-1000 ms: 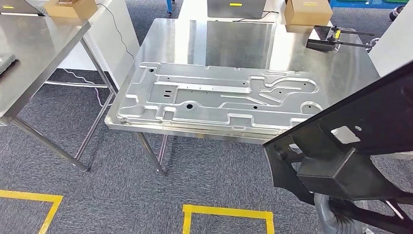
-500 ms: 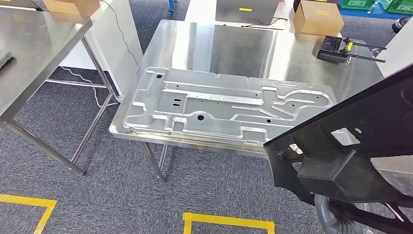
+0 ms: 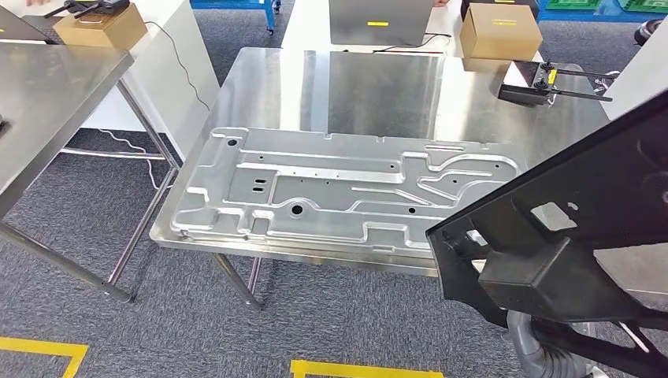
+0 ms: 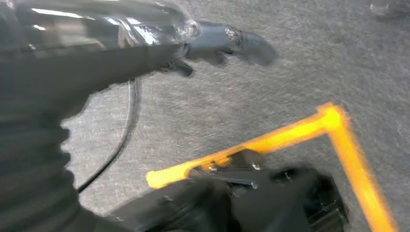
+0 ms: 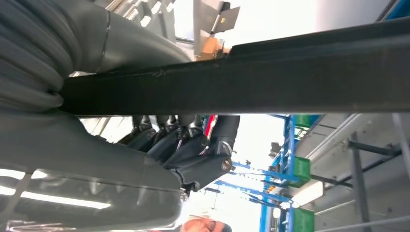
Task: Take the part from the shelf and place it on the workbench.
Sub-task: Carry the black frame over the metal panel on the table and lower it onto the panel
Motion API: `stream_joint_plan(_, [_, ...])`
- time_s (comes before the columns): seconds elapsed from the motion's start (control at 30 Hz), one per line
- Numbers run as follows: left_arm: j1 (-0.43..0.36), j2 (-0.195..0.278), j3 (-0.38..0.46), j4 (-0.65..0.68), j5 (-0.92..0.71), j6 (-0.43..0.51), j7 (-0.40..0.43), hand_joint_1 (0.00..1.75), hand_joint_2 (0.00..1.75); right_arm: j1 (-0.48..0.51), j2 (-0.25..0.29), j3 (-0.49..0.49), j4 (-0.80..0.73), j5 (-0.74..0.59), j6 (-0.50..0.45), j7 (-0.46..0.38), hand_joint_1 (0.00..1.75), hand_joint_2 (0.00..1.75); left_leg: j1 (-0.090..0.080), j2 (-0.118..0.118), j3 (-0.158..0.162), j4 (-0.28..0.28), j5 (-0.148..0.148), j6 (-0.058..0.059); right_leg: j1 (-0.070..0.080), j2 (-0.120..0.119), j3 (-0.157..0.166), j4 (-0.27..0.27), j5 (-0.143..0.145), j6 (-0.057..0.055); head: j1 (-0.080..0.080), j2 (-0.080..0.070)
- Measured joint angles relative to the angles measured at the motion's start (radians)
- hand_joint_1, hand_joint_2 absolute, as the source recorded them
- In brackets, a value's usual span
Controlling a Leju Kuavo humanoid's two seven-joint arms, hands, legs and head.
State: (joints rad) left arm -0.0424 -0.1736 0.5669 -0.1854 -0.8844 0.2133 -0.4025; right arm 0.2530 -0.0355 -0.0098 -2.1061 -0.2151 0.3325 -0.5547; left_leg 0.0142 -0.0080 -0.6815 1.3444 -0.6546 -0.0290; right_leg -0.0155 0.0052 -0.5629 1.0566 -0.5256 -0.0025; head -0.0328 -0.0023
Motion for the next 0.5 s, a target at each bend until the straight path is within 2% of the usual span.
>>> stream_joint_plan(0.03, [-0.001,0.000,0.000,0.000,0.000,0.000,0.000,0.00,1.75,0.000,0.000,0.000,0.000,0.000,-0.001,0.000,1.75,1.75,0.000,0.000,-0.002,-0.021,0.026,0.001,0.001,0.001,0.009,0.000,-0.007,0.000,-0.004,0.000])
stream_joint_plan(0.1, [-0.001,0.000,0.000,0.000,-0.001,0.000,0.001,0.00,1.75,0.001,0.000,0.001,0.000,0.000,-0.001,0.000,1.75,1.75,-0.002,0.000,0.031,-0.135,0.112,0.006,0.001,0.004,0.028,0.000,-0.022,0.003,-0.012,0.000])
stream_joint_plan(0.13, [0.000,0.001,0.000,0.000,-0.001,0.000,0.001,0.00,1.75,0.000,0.000,0.001,0.000,0.000,-0.002,0.000,1.75,1.75,-0.004,0.000,0.043,-0.190,0.133,0.007,0.001,0.005,0.034,0.001,-0.028,0.006,-0.015,0.000])
stream_joint_plan(0.17, [0.002,0.001,0.000,0.000,-0.001,0.000,0.001,0.00,1.75,0.000,0.000,0.001,0.000,0.000,-0.004,0.000,1.75,1.75,-0.007,0.001,0.051,-0.226,0.145,0.010,0.001,0.006,0.036,0.001,-0.034,0.010,-0.018,0.000])
stream_joint_plan(0.2, [0.003,0.001,0.001,0.000,-0.001,0.000,0.001,0.00,1.75,0.000,0.000,0.001,0.000,0.001,-0.005,0.001,1.75,1.75,-0.010,0.001,0.051,-0.241,0.144,0.015,0.002,0.006,0.038,0.001,-0.037,0.016,-0.019,0.000])
stream_joint_plan(0.23, [0.003,0.001,0.001,0.000,-0.001,0.000,0.000,0.00,1.75,0.000,0.000,0.002,0.000,0.002,-0.007,0.001,1.75,1.75,-0.012,0.001,0.049,-0.247,0.140,0.020,0.004,0.006,0.042,0.001,-0.038,0.022,-0.018,0.000])
stream_joint_plan(0.33, [0.003,0.000,0.001,0.000,-0.002,0.000,0.000,0.00,1.75,0.000,-0.001,0.005,-0.001,0.005,-0.008,0.001,1.75,1.75,-0.007,0.000,0.072,-0.262,0.149,0.037,0.005,0.005,0.040,0.026,-0.046,0.037,-0.013,0.000])
stream_joint_plan(0.4, [0.003,0.001,0.001,0.000,-0.002,0.000,0.000,0.00,1.75,-0.002,-0.003,0.008,-0.002,0.005,-0.010,0.001,1.75,1.75,-0.003,0.000,0.090,-0.273,0.145,0.043,0.003,0.004,-0.009,0.111,-0.077,0.044,-0.005,0.000])
stream_joint_plan(0.47, [0.003,0.001,0.001,0.000,-0.002,0.000,0.001,0.00,1.75,-0.001,-0.004,0.010,-0.002,0.005,-0.014,0.000,1.75,1.75,0.000,0.000,0.099,-0.275,0.137,0.046,0.001,0.004,-0.090,0.221,-0.113,0.048,0.004,0.000])
stream_joint_plan(0.5, [0.004,0.001,0.002,0.000,-0.003,0.000,0.001,0.00,1.75,0.001,-0.004,0.010,-0.002,0.005,-0.015,0.000,1.75,1.75,0.001,-0.001,0.104,-0.275,0.132,0.046,0.001,0.004,-0.120,0.248,-0.113,0.050,0.007,0.000])
